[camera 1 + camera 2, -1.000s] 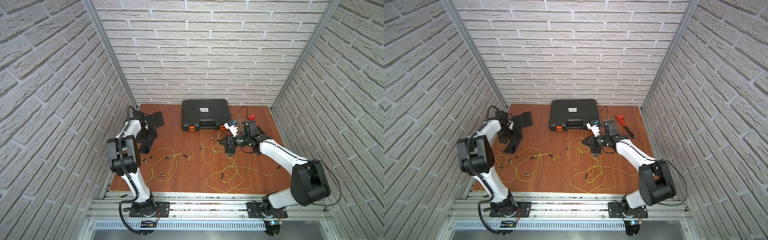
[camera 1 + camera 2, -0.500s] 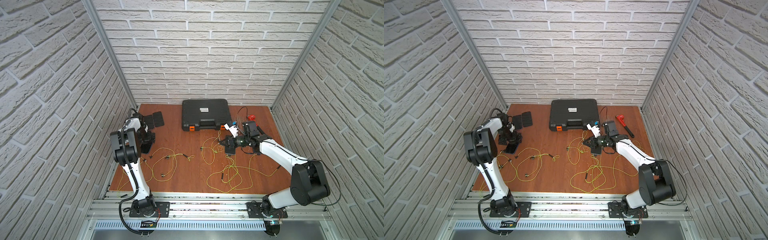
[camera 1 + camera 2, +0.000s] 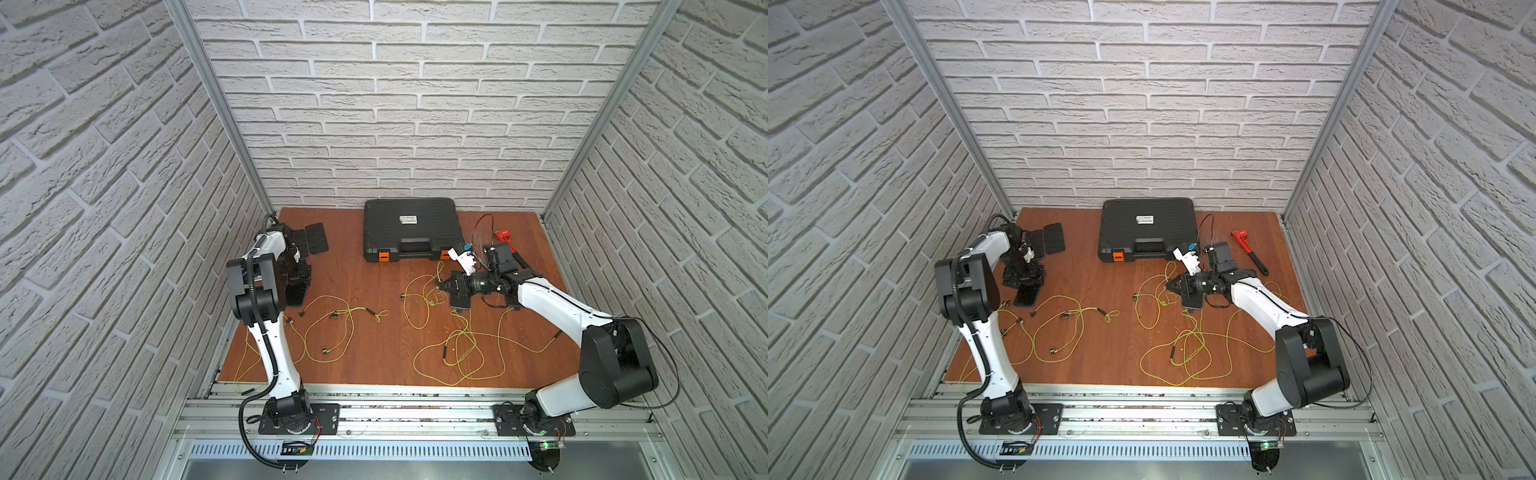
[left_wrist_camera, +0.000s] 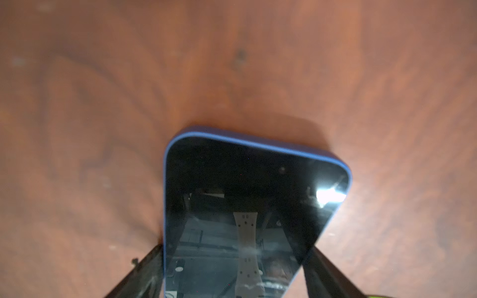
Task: Plug wired earphones into phones
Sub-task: Pick up the phone at the center of the board.
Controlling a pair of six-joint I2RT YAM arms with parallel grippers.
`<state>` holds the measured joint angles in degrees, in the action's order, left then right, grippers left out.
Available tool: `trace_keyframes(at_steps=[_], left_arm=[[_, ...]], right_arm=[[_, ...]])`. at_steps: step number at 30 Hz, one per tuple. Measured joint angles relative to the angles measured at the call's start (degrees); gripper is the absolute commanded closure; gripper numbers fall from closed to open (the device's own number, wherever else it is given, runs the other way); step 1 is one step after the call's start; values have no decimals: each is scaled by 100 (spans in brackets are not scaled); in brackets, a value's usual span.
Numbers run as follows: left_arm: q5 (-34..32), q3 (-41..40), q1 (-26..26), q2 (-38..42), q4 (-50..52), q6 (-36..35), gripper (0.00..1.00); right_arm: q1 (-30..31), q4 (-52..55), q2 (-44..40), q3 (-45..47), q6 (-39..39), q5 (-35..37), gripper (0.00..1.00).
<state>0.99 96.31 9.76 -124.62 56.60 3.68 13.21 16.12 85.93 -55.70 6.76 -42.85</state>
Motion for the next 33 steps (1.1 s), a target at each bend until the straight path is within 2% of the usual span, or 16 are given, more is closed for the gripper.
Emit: trace_keyframes(at_steps=[2,4,16,18,21,24,28,33], left_arm=[[-48,11,-76,-9,39,42,7],[-74,83,-140,-55,111,61,7],[-96,317,-140,-210,299,146,35],[-111,317,-142,-210,302,181,32],[-146,317,-142,-208,308,247,18],[-160,313,-153,-201,348,289,10],[-155,175,-160,-129,328,297,10],[-146,-7,-179,-31,317,289,22]], right_arm=[[-4,7,0,0,-7,7,94],[-9,13,0,0,-13,20,94],[-20,83,-9,0,-20,107,94],[-22,111,-15,0,-20,114,94],[-24,133,-15,-2,-15,120,94],[-24,136,-15,-7,-11,122,94],[-24,146,-46,-22,-9,131,94],[-24,177,-90,-46,-9,149,94]])
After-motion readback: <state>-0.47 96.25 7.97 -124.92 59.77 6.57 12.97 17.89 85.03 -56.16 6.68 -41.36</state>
